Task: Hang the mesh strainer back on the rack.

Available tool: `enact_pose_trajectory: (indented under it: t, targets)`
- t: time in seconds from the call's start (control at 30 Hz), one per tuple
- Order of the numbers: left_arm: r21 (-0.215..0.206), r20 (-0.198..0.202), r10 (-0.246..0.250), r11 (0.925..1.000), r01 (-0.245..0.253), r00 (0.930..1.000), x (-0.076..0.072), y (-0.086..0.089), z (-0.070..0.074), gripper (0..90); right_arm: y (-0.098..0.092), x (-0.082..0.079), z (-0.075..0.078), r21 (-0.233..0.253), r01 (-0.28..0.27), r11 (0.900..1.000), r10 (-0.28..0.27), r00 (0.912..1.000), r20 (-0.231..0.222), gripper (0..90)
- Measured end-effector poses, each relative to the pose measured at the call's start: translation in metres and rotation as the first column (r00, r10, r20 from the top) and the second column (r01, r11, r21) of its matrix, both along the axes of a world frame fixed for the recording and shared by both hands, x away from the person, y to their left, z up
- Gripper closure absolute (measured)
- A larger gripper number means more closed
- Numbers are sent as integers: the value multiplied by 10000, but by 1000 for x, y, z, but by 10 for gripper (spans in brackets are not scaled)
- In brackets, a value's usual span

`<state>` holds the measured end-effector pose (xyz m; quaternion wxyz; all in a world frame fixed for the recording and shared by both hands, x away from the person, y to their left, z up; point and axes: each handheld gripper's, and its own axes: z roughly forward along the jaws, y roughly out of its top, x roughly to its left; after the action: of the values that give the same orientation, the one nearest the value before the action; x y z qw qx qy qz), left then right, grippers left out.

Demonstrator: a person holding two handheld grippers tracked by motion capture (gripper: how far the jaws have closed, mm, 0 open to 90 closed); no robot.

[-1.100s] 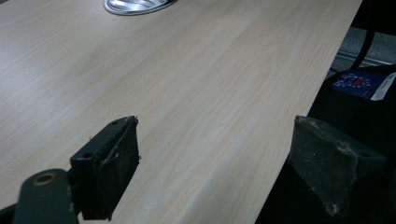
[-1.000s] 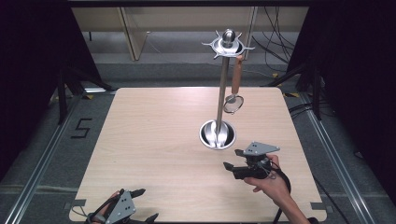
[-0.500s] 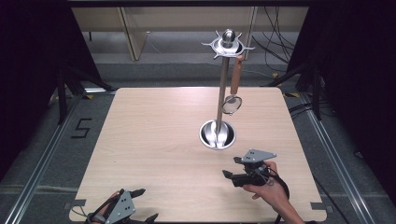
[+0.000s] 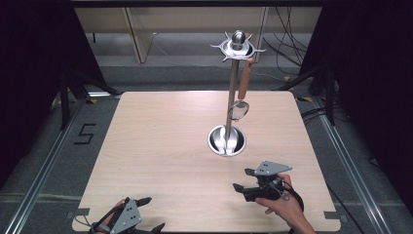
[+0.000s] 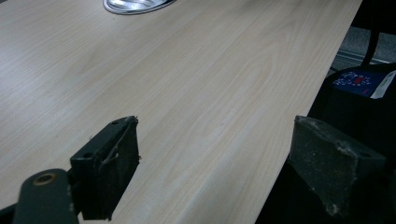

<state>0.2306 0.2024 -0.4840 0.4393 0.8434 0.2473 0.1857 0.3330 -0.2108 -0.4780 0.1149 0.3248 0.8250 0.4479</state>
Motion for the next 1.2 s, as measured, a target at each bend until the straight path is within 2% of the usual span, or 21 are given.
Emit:
enact_pose_trajectory:
  t: [0.1,0.13,0.17,0.2,0.27,0.3,0.33,0.37,0.4,0.43,0.47,0.5,0.6,0.67,0.73,0.77,0.8,0.83,0.9,1.2]
  targets:
    - [28,-140,-32,10000,32,9999,-1,0,1,152,-1,-3,0,52,-87,9999,88,9999,-146,268]
    - [28,-115,-30,10000,30,9999,-1,0,1,152,-2,-3,-1,129,-174,9998,175,9998,-59,268]
    - [27,-110,-25,10000,25,9999,-1,0,1,152,-2,-6,-1,18,39,10000,-38,9999,-148,265]
    - [-33,-5,12,10000,-12,10000,0,-1,0,152,-2,-6,-2,176,-147,9997,150,9997,-170,261]
    - [101,-144,-24,9999,25,9999,0,1,1,152,-2,-9,-3,15,-62,10000,62,9998,-212,252]
    - [4,-70,27,10000,-27,10000,0,0,0,152,-2,-8,-4,-45,-335,9994,334,9990,-292,247]
    - [-54,-53,23,10000,-23,10000,0,0,0,152,-2,-10,-4,-40,-25,10000,24,9996,-282,241]
    - [114,-140,-30,9999,32,9999,0,1,1,152,-3,-11,-4,-118,-15,9999,12,9997,-224,237]
    - [103,-28,-4,9999,5,10000,0,1,1,152,-3,-12,-4,-123,-15,9999,10,9993,-385,234]
    - [43,7,5,10000,-5,10000,0,0,0,152,-3,-12,-5,-119,20,9999,-23,9997,-235,233]
    - [-111,-40,25,9999,-26,10000,0,-1,0,152,-3,-13,-6,-118,-67,9999,64,9996,-264,233]
    - [-81,-134,7,10000,-8,9999,-1,-1,0,152,-3,-15,-6,-163,-40,9999,33,9991,-434,233]
    - [-138,-75,47,9999,-48,10000,-1,-1,0,152,-3,-18,-7,-157,-167,9997,161,9992,-359,232]
    - [34,9,19,10000,-19,10000,0,0,0,152,-4,-20,-7,-313,-154,9994,142,9992,-382,233]
    - [193,-124,-55,9998,57,9999,0,1,1,152,-4,-22,-8,-489,-178,9986,157,9990,-427,234]
    - [262,-69,-63,9996,64,10000,0,1,1,152,-4,-23,-8,-534,-91,9985,73,9994,-324,235]
    - [277,-64,-75,9996,77,10000,0,1,1,152,-4,-24,-9,-627,-156,9979,129,9990,-435,237]
    - [-83,-136,10,10000,-11,9999,-1,-1,0,152,-3,-26,-10,-679,-103,9976,69,9987,-500,237]
    - [36,-112,-37,10000,37,9999,0,0,0,152,-4,-26,-10,-792,-209,9966,171,9987,-477,237]
    - [22,-52,-13,10000,13,10000,0,-1,0,152,-4,-27,-12,-1019,-207,9946,158,9987,-479,244]
